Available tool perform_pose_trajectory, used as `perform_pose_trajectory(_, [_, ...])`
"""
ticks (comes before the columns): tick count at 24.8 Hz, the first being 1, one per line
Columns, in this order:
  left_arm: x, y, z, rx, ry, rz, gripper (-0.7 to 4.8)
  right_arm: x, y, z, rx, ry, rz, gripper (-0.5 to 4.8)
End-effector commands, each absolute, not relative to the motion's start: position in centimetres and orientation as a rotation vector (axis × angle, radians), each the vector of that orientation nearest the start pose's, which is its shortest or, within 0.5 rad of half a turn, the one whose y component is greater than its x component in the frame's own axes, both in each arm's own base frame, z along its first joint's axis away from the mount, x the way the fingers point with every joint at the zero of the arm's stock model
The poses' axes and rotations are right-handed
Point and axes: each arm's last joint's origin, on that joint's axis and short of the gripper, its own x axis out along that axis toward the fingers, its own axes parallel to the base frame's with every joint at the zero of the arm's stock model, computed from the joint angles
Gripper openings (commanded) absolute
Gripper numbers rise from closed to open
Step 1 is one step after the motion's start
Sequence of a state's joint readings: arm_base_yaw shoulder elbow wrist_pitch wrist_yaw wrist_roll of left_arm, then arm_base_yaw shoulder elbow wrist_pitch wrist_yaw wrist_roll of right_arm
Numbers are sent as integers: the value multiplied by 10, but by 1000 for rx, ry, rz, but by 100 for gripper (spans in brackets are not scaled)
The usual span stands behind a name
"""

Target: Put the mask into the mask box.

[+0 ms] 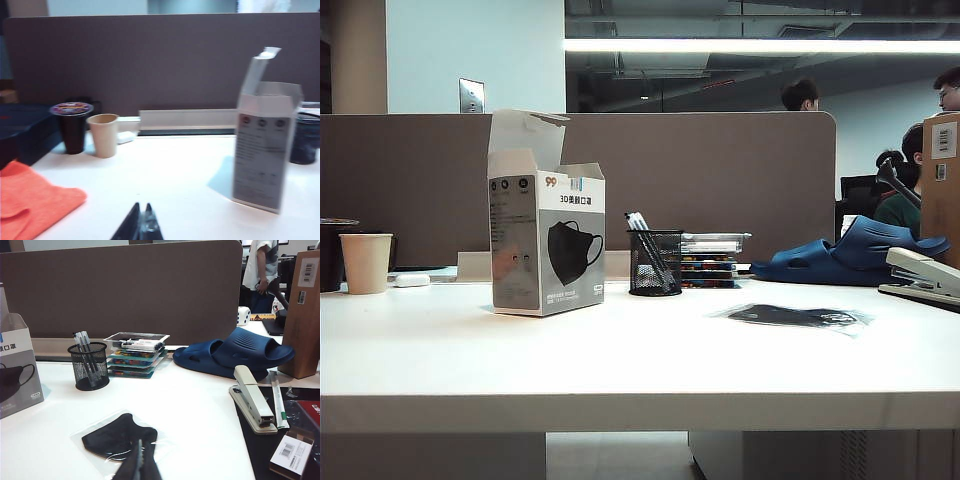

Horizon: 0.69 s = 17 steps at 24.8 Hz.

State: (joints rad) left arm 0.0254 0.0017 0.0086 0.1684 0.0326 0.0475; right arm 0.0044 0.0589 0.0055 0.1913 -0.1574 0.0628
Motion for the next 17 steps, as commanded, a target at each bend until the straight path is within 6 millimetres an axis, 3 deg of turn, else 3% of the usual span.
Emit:
perform_pose_trajectory(1, [95, -2, 185, 61, -194, -114, -6, 97, 5, 191, 95, -167, 174, -5])
perform_pose_trajectory(9, [93, -9, 188, 91, -234, -358, -6, 77, 5, 241, 103, -65, 169, -5])
perform_pose_trajectory(17, [88, -11, 200, 94, -209, -443, -6, 57, 5, 304, 116, 120, 158, -5])
